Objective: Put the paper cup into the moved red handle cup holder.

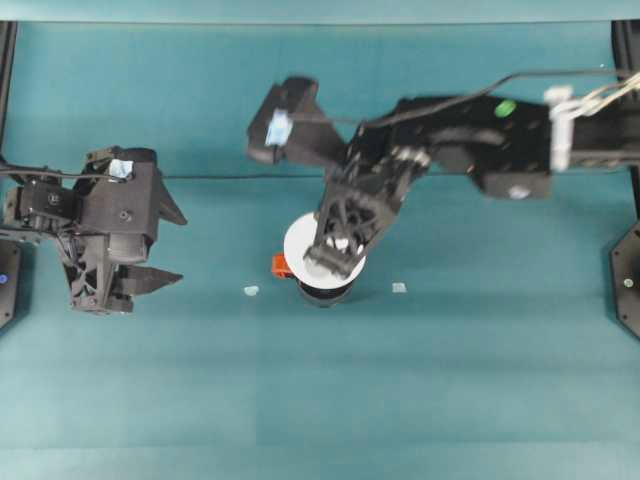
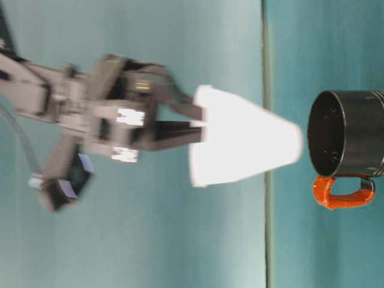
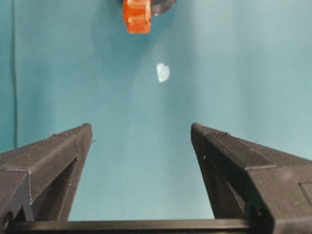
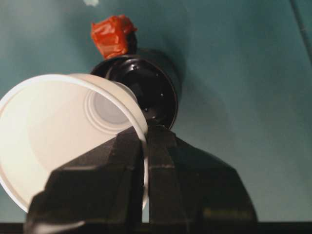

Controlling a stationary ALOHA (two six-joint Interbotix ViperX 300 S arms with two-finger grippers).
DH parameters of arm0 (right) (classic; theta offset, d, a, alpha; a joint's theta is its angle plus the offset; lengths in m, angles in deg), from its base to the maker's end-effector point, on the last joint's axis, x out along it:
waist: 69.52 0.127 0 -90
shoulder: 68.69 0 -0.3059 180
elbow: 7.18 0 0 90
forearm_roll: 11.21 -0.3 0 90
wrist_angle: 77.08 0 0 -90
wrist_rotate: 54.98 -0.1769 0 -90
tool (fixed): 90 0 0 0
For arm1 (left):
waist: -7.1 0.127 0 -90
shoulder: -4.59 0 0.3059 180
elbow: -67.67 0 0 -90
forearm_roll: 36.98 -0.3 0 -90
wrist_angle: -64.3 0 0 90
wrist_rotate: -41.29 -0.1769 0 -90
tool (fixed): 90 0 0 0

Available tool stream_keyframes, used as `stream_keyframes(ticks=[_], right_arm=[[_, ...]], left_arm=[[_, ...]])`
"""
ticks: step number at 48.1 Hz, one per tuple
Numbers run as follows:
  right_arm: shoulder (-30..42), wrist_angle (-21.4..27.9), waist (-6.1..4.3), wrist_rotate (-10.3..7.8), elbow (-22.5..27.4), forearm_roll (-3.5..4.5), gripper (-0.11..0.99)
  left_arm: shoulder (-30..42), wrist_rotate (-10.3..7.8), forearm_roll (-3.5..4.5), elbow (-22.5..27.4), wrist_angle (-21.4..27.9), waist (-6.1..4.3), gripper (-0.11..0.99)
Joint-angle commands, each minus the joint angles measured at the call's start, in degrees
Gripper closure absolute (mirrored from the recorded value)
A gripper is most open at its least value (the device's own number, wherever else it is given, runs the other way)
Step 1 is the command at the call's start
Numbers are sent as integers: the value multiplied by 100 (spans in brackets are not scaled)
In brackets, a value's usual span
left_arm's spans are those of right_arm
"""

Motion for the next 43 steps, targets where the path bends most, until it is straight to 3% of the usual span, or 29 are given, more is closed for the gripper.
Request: stream_keyframes(ticks=[1, 17, 43], right_arm=[[0, -141, 35, 53, -53, 18, 98], [44, -642, 35, 26, -448, 18, 98], [193, -738, 44, 62, -501, 44, 98]], left_arm=[[-44, 9, -9, 79, -26, -9, -2], [-44, 0, -18, 70, -18, -9, -2], [-44, -9, -18, 79, -26, -9, -2]])
